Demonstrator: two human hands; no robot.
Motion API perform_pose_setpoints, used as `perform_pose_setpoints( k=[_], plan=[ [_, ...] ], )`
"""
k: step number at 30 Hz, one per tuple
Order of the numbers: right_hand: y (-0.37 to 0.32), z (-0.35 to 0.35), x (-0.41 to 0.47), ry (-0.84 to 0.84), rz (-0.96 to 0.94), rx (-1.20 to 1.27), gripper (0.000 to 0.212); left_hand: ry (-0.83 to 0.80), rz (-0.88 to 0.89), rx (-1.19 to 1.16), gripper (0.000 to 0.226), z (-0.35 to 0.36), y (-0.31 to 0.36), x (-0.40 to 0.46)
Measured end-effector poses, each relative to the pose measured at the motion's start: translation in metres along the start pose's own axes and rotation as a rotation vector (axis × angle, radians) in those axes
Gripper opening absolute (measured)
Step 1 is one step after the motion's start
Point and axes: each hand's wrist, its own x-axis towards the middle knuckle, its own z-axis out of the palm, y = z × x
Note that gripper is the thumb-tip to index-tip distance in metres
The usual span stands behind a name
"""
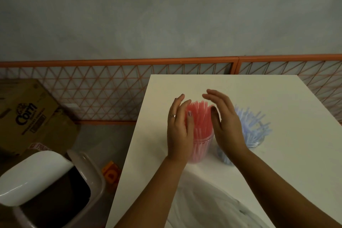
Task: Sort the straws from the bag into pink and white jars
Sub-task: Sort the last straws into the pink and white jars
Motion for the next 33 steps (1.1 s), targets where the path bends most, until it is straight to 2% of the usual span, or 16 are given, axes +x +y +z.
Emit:
perform_pose_setpoints(
  k=[2,5,7,10,13,16,19,20,24,28,31,33],
  plan=[
    [0.002,0.0,-0.01,0.01,0.039,0.024,0.033,0.001,-0.047,-0.06,0.039,0.0,-0.003,-0.003],
    [0.0,-0.001,-0.025,0.093,0.066,0.071,0.026,-0.028,-0.084,-0.139,0.045,-0.002,-0.004,-0.008],
    [0.003,0.0,-0.035,0.072,0.064,0.046,0.026,-0.059,-0.14,-0.196,0.045,-0.003,-0.003,-0.01],
    [0.007,0.002,-0.046,0.007,0.048,-0.074,0.034,-0.138,-0.276,-0.275,0.044,-0.002,-0.003,-0.013],
    [0.005,0.003,-0.049,-0.033,0.04,-0.087,0.044,-0.209,-0.377,-0.301,0.058,-0.002,-0.002,-0.016],
    [0.001,0.003,-0.046,-0.063,0.05,-0.162,0.058,-0.209,-0.373,-0.295,0.058,-0.004,-0.001,-0.017],
    [0.002,0.004,-0.044,-0.312,0.093,-0.205,0.07,-0.263,-0.346,-0.253,0.051,-0.004,-0.002,-0.016],
    [0.002,0.005,-0.045,-0.347,0.071,-0.208,0.073,-0.28,-0.348,-0.241,0.05,-0.004,-0.003,-0.016],
    [0.0,0.008,-0.055,-0.272,0.021,-0.223,0.078,-0.269,-0.308,-0.204,0.054,-0.006,-0.005,-0.021],
    [0.0,0.001,-0.077,-0.179,0.021,-0.262,0.08,-0.23,-0.264,0.001,0.056,-0.008,-0.01,-0.034],
    [0.006,-0.007,-0.109,-0.244,0.034,-0.266,0.086,-0.174,-0.215,0.114,0.081,-0.011,-0.022,-0.053],
    [0.01,-0.014,-0.132,-0.399,0.065,-0.287,0.093,-0.179,-0.244,0.155,0.091,-0.014,-0.034,-0.069]
  ],
)
